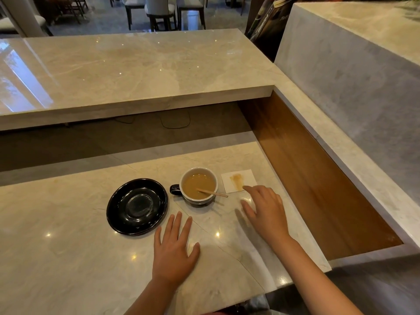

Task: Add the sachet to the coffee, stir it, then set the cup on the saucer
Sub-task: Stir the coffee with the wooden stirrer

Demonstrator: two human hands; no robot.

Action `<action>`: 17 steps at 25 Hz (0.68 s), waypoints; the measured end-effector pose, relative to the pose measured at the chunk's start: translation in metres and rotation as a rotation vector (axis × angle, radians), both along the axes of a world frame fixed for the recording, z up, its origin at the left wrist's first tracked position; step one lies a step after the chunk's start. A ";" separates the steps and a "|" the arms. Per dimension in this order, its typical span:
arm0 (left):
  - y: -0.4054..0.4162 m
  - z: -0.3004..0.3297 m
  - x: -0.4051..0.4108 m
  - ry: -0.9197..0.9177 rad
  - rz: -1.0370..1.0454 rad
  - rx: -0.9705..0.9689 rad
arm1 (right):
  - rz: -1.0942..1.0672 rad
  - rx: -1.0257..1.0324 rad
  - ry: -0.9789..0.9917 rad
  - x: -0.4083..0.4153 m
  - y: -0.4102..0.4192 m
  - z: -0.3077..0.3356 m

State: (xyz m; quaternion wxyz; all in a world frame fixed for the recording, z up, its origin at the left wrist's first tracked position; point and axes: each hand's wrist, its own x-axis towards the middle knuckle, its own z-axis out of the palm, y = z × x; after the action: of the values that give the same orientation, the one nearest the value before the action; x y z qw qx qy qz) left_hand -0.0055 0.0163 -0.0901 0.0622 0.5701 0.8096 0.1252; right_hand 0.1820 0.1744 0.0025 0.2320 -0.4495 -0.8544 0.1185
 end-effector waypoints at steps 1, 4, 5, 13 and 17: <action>0.000 0.000 0.000 0.004 0.002 -0.007 | 0.053 0.009 0.001 -0.012 -0.002 0.005; 0.001 0.001 0.000 0.006 0.015 -0.027 | 0.167 -0.071 0.006 -0.041 -0.004 0.015; 0.001 0.001 0.000 0.004 0.018 -0.029 | 0.195 -0.086 0.014 -0.048 -0.005 0.016; 0.002 0.001 0.000 0.004 0.023 -0.009 | 0.198 -0.037 -0.104 -0.058 0.002 0.008; 0.002 0.000 0.001 0.000 0.025 -0.009 | 0.125 -0.161 0.124 -0.066 0.004 0.011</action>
State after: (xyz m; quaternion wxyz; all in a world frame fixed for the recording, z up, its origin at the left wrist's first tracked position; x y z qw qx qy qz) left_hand -0.0047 0.0183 -0.0899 0.0631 0.5595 0.8173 0.1227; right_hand 0.1157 0.1780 0.0139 0.2398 -0.4042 -0.8525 0.2287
